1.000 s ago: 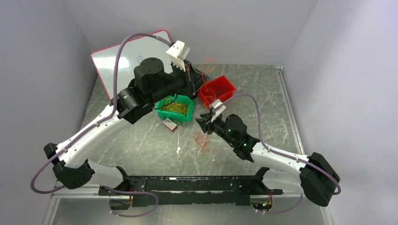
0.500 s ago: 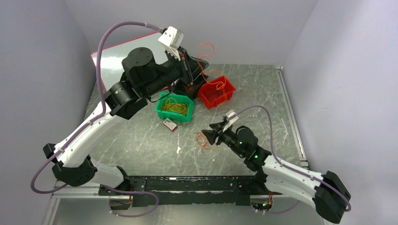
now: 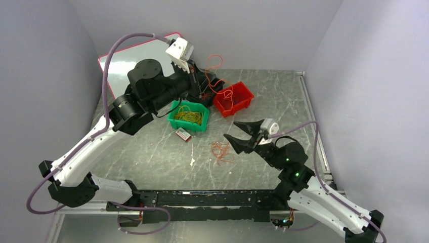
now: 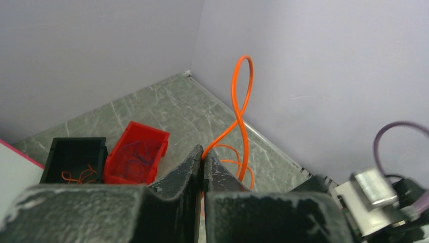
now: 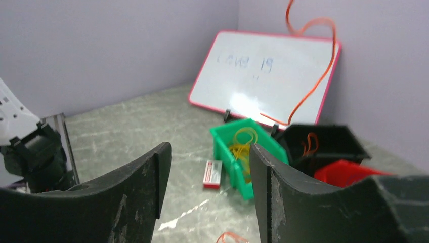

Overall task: Untangle the cables
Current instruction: Untie the cable, then place the cable in the bin.

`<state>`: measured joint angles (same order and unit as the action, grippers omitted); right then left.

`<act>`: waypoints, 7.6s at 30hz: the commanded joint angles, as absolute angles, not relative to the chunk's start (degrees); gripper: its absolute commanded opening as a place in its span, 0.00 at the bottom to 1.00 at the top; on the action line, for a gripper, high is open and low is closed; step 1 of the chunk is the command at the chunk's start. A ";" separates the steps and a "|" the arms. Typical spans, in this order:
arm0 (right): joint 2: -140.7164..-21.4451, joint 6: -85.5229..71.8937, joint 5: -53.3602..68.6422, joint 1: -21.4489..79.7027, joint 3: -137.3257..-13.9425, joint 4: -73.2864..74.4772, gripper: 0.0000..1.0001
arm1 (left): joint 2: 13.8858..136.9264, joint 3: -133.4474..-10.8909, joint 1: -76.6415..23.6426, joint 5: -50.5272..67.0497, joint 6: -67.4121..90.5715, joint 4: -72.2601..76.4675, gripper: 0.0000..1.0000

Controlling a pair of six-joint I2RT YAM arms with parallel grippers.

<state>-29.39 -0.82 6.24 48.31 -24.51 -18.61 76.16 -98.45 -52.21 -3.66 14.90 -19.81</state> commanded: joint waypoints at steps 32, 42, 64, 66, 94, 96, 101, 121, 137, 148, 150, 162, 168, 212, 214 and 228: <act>-46.39 5.11 1.73 48.61 -40.74 -29.10 0.59 | 68.91 -90.02 -52.47 2.89 11.86 -16.69 0.07; -47.34 3.26 3.05 48.61 -40.08 -34.39 0.31 | 68.60 -89.44 -52.47 2.59 12.21 -17.00 0.07; -46.16 3.41 -16.90 48.54 -44.91 -23.60 0.00 | 66.01 -82.95 -52.45 -3.07 13.89 -17.87 0.47; -46.30 4.52 -19.35 48.53 -45.83 -22.10 0.00 | 65.23 -81.87 -52.47 -4.26 13.97 -18.39 0.50; -72.32 16.68 9.94 25.89 -54.99 -24.47 0.00 | 61.90 -68.76 -25.22 -2.71 16.45 -31.75 0.63; -75.77 17.68 13.64 23.57 -54.24 -29.42 0.00 | 62.06 -67.85 -23.92 -2.11 15.61 -31.83 0.63; -84.84 18.96 20.10 19.71 -56.79 -36.83 0.00 | 61.72 -64.37 -21.04 0.45 15.03 -30.64 0.65; -105.04 52.04 31.76 18.90 -75.40 -25.63 0.00 | 61.83 -58.67 -12.10 5.90 12.06 -27.92 0.64; -112.44 84.24 20.96 22.67 -89.07 2.13 0.00 | 62.40 -58.40 -10.22 8.68 12.31 -27.58 0.63; -120.99 93.46 10.43 27.95 -93.67 6.08 0.00 | 61.49 -58.27 -9.71 8.48 12.13 -28.69 0.63; -121.80 94.07 10.43 29.11 -94.13 6.56 0.00 | 61.38 -58.35 -9.63 8.66 12.13 -28.89 0.63; -125.59 89.83 19.57 30.50 -97.63 10.14 0.00 | 60.98 -58.36 -9.23 8.45 11.70 -29.44 0.63; -127.75 84.62 22.85 29.64 -99.54 11.71 0.00 | 60.75 -58.45 -9.05 8.61 11.70 -29.84 0.62; -108.52 11.68 13.42 21.27 -87.74 -7.43 0.53 | 60.21 -59.16 -8.88 12.85 15.29 -29.06 0.61; -107.67 2.29 10.92 21.27 -85.30 -10.46 0.52 | 60.16 -58.99 -8.88 12.92 15.38 -28.88 0.61; -112.99 -45.38 -1.92 23.57 -81.83 -22.69 0.52 | 59.53 -59.01 -8.88 13.87 16.22 -28.83 0.60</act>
